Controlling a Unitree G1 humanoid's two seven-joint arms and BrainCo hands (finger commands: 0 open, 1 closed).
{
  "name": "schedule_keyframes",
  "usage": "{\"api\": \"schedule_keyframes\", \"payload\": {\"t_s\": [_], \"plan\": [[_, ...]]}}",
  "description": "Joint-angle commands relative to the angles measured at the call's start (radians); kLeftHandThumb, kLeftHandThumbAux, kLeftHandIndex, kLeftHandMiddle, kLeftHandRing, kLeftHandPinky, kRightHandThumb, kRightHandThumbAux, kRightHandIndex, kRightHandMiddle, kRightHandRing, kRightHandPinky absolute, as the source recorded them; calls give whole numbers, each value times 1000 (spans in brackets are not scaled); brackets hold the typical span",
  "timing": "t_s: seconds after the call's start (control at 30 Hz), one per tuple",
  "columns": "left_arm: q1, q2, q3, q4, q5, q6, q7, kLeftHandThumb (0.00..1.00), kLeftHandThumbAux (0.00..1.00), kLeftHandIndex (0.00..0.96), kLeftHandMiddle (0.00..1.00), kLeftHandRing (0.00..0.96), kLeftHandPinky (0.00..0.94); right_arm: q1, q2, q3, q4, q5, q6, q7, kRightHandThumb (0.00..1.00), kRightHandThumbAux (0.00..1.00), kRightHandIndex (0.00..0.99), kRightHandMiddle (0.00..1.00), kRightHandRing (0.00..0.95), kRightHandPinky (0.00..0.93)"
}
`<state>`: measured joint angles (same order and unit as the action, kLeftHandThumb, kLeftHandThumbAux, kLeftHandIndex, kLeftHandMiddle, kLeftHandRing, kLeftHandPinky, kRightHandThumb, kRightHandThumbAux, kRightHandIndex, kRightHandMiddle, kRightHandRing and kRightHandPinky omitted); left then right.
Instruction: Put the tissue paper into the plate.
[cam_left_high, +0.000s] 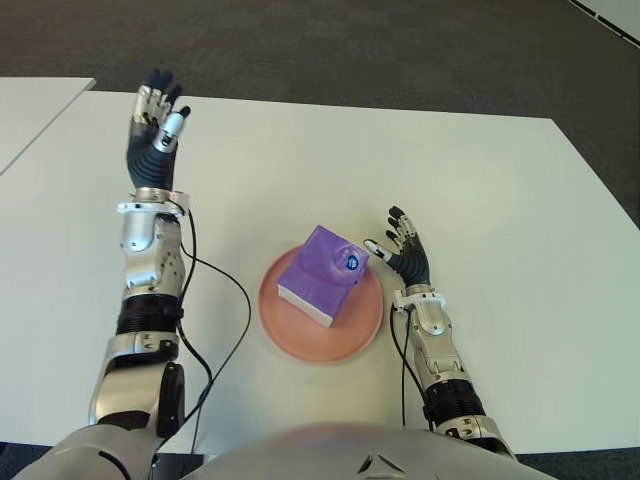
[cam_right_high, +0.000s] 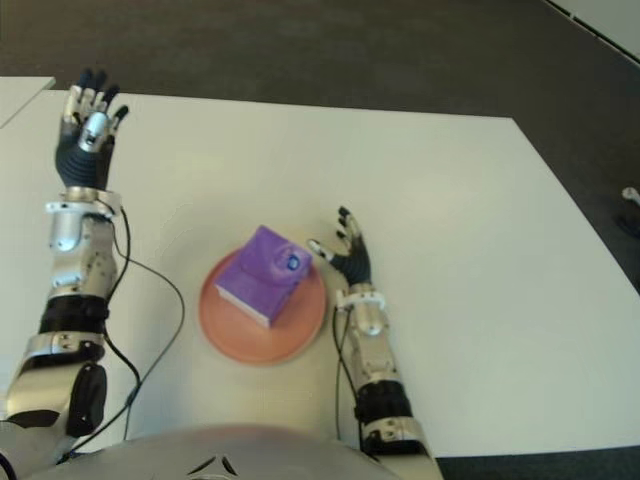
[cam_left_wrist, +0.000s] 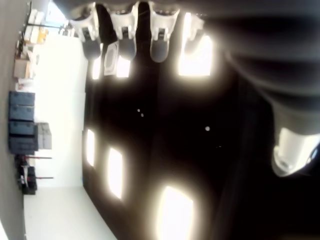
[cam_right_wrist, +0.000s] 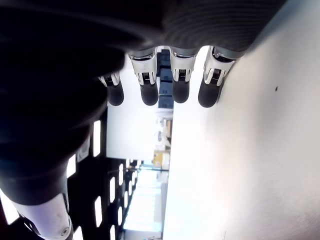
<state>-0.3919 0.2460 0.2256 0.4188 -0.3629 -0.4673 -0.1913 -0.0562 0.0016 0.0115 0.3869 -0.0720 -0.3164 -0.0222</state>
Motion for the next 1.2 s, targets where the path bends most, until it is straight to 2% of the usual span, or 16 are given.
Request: {"api": "schedule_keyframes", "payload": {"t_s": [0.03,0.17,0.33,0.47,0.57,0.67,0.83,1.2], "plan": [[21,-28,-12,30,109,-16,67,0,582,0,0,0,0,42,4,-2,48,12,62,5,125,724,4,28,30,70],[41,-48,-22,49,173,-33,97,0,591,0,0,0,0,40,5,-2,51,13,59,6,131,724,3,27,30,67],[61,-70,-40,189,264,-121,130,0,585,0,0,0,0,39,5,-1,56,11,57,4,132,720,5,27,28,65],[101,-92,-98,309,409,-178,240,0,558,0,0,0,0,40,6,0,57,10,49,4,129,719,5,25,27,65],[128,-81,-121,377,457,-207,264,0,520,0,0,0,0,40,6,0,58,12,46,6,126,720,6,25,28,66],[109,-58,-128,457,452,-194,227,0,491,0,0,0,0,44,6,0,52,15,47,9,126,723,6,25,27,65],[89,-54,-132,528,442,-207,204,0,469,0,0,0,0,47,6,-1,46,16,49,9,128,732,6,26,28,66],[114,-103,-149,511,447,-222,235,0,470,0,0,0,0,50,1,-8,44,24,49,16,137,751,3,29,30,72]]}}
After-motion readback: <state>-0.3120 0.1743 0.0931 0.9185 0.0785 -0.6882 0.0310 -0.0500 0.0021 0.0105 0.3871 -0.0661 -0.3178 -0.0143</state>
